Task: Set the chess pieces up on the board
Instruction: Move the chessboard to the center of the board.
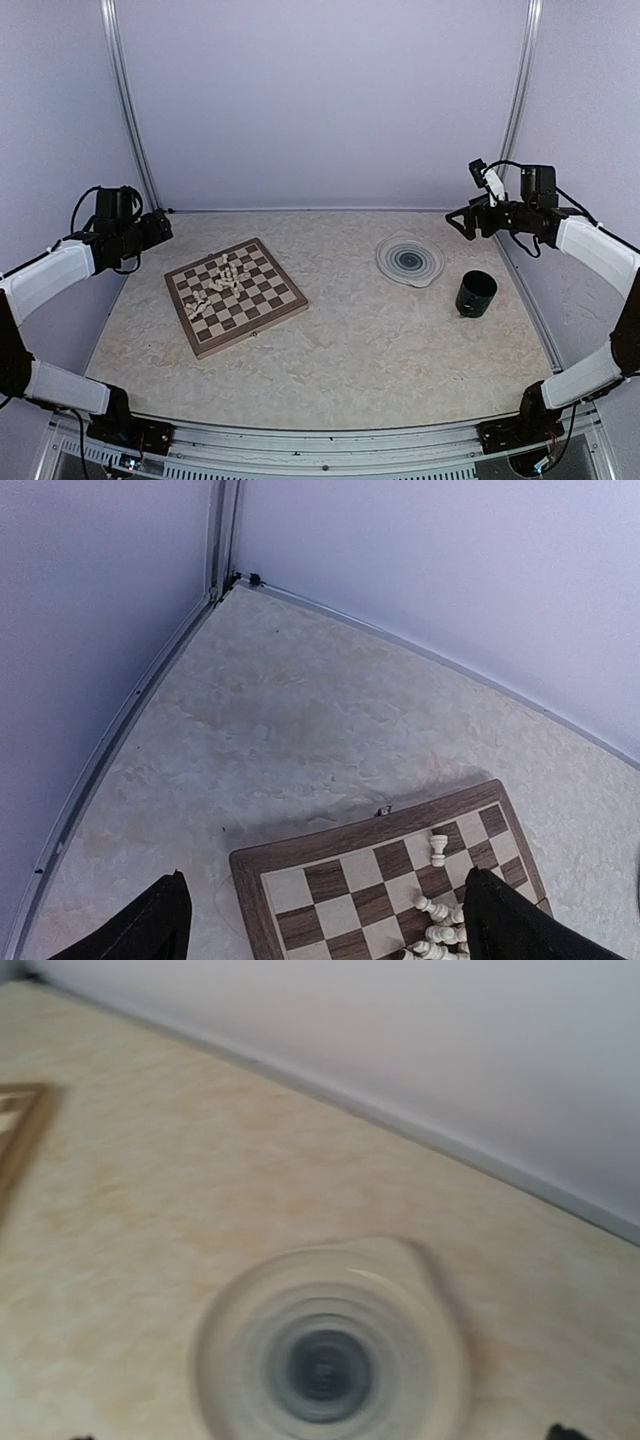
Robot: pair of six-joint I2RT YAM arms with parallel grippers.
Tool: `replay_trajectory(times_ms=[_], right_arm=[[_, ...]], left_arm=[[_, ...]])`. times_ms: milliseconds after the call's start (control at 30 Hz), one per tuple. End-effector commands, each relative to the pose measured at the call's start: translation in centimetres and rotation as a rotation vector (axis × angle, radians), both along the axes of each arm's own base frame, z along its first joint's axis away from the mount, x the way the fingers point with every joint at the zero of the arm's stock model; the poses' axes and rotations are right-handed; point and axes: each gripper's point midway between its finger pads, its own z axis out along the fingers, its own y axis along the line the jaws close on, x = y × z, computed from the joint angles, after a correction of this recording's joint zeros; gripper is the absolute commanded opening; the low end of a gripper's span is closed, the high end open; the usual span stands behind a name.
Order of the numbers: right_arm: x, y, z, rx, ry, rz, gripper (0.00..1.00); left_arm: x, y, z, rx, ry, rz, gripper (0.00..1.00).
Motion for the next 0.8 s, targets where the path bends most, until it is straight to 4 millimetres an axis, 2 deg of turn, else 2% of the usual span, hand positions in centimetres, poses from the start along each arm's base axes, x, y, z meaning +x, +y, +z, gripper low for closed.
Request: replay_trajectory(times_ms=[0, 167, 200, 400, 533, 767], right_arm=[[-1.2, 3.5, -1.2, 0.050, 0.035, 0.244, 0.94], [-2.0, 7.8, -2.9, 0.056, 0.081, 0.418, 0.84], [-2.1, 8.8, -3.3, 0.052, 0.088, 0.447, 0.83], [-3.4, 15.3, -8.1, -0.028, 0.211, 0.600, 0.74], [-4.3, 19.4, -10.7, -0.041, 0.307, 0.684, 0.64], [-4.3, 23.3, -14.5, -0.092, 0.365, 0.727, 0.56]], left_arm=[[-0.5, 1.5, -2.9, -0.096, 0.080, 0.045, 0.92], [-0.3, 2.2, -5.3, -0.174, 0.120, 0.094, 0.89], [-0.3, 3.2, -5.7, -0.186, 0.123, 0.131, 0.88], [0.4, 4.1, -8.4, -0.251, 0.171, 0.207, 0.77], [1.0, 3.8, -10.7, -0.305, 0.218, 0.207, 0.76], [3.1, 3.3, -13.0, -0.355, 0.249, 0.194, 0.77]])
